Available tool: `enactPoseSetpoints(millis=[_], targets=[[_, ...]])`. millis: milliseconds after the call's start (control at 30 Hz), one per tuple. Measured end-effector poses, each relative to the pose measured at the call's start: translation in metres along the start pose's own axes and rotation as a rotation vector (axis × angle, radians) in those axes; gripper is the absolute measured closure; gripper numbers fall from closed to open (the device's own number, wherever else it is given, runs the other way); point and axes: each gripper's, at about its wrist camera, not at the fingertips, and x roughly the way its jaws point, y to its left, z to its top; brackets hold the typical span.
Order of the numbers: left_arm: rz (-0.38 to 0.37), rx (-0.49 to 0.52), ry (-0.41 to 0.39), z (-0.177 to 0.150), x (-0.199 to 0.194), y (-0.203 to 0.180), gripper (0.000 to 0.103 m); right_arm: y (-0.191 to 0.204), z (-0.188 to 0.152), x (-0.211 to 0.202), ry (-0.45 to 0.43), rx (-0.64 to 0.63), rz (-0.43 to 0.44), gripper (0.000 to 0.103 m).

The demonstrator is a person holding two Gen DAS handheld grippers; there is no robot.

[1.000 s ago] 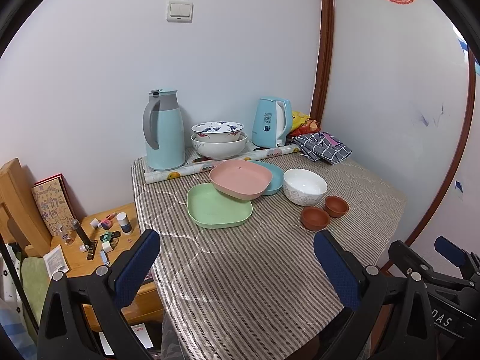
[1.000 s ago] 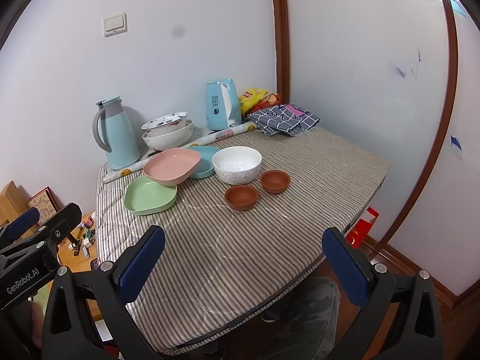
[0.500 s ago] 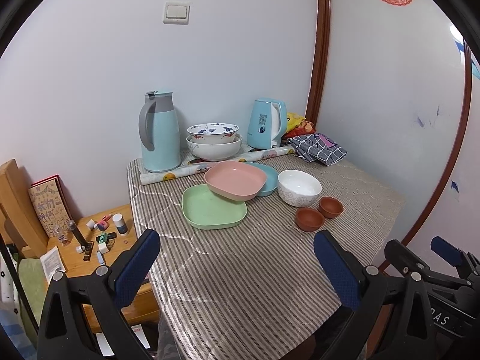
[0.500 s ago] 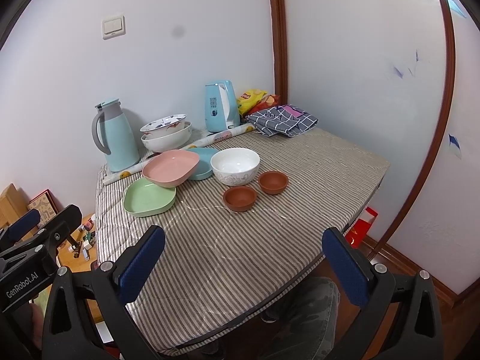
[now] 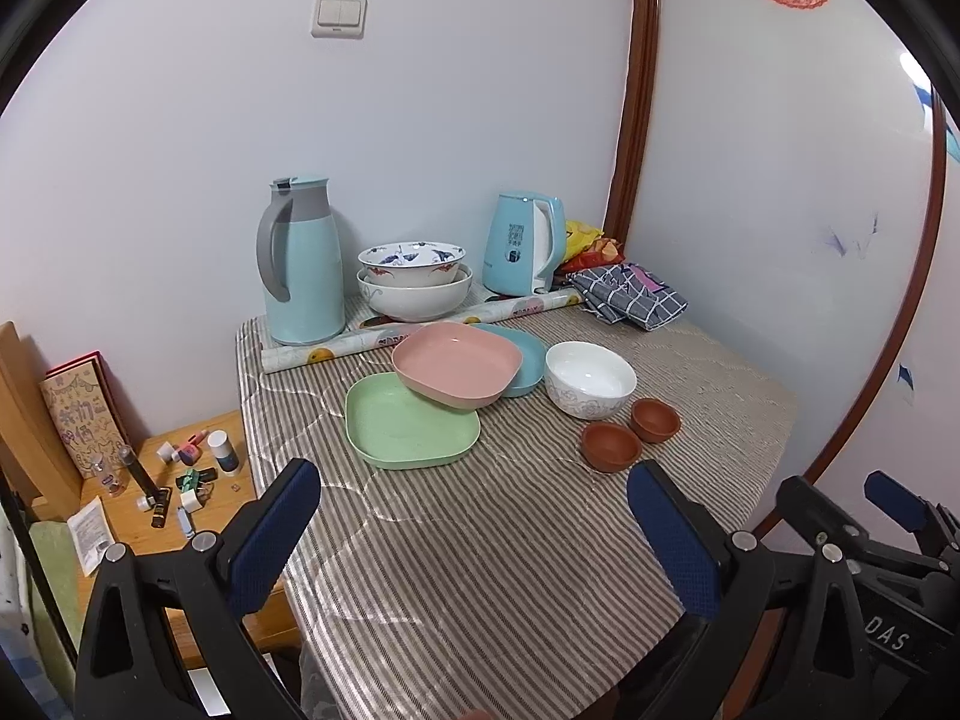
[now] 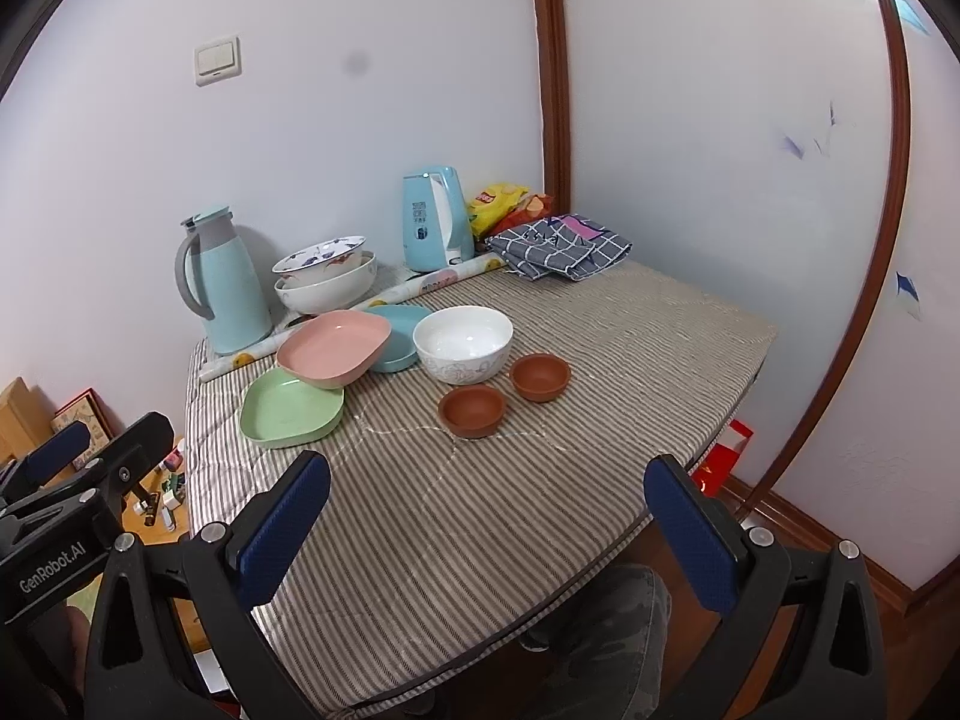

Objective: Organize plates and bowls
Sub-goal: 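Move the left gripper toward the rim of the pink plate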

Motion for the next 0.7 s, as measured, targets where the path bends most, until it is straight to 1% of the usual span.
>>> enactPoseSetpoints(millis=[233,367,500,700], targets=[[0.002,-0.009,0.029,0.012,0.022,0.004,0.0,-0.002,0.011,0.024,0.02,-0.006,-0.011,0.0],[0.001,-0.011,0.042,0.02,0.035,0.007,0.0,-0.003,0.02,0.04,0.037,0.001,0.005,0.0],[0.026,-0.014,0.049,0.031,0.051,0.012,0.0,-0.001,0.035,0.055,0.039,0.0,0.028,0.0],[0.076,-0.034,0.053,0.051,0.079,0.023,0.0,0.012,0.058,0.091,0.078,-0.03,0.076,0.0]])
